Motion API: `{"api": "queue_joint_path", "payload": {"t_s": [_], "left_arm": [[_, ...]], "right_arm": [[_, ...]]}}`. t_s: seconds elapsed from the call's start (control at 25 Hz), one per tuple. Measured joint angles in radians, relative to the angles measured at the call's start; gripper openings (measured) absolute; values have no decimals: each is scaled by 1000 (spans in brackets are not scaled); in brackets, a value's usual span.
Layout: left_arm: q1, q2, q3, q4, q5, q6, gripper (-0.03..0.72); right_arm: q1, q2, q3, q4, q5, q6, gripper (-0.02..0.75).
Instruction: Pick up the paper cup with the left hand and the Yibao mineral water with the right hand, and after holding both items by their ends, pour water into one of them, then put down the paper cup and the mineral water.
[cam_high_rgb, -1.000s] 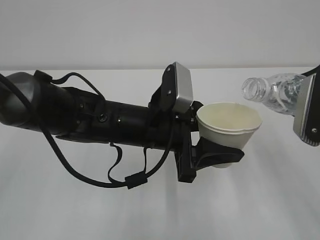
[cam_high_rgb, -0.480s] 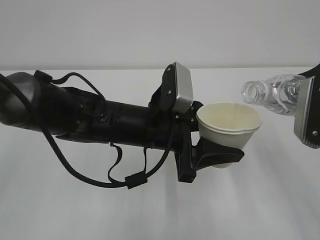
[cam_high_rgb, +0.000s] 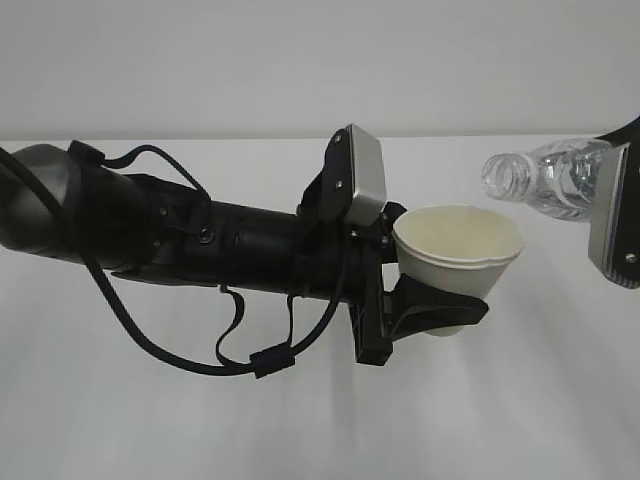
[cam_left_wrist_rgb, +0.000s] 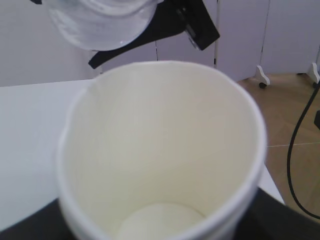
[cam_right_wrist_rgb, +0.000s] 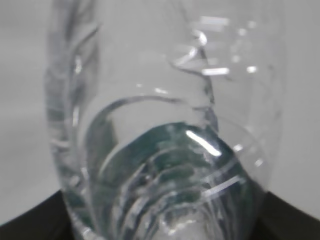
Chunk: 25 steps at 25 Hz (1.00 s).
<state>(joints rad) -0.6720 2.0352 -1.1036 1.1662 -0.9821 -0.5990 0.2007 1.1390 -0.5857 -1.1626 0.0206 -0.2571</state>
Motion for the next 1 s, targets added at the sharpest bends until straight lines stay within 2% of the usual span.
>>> {"api": "queue_joint_path", "payload": {"t_s": [1.0], "left_arm": [[0, 0, 0, 0, 0, 0, 436]], "right_arm": [[0, 0, 0, -75, -6, 0, 467]]}}
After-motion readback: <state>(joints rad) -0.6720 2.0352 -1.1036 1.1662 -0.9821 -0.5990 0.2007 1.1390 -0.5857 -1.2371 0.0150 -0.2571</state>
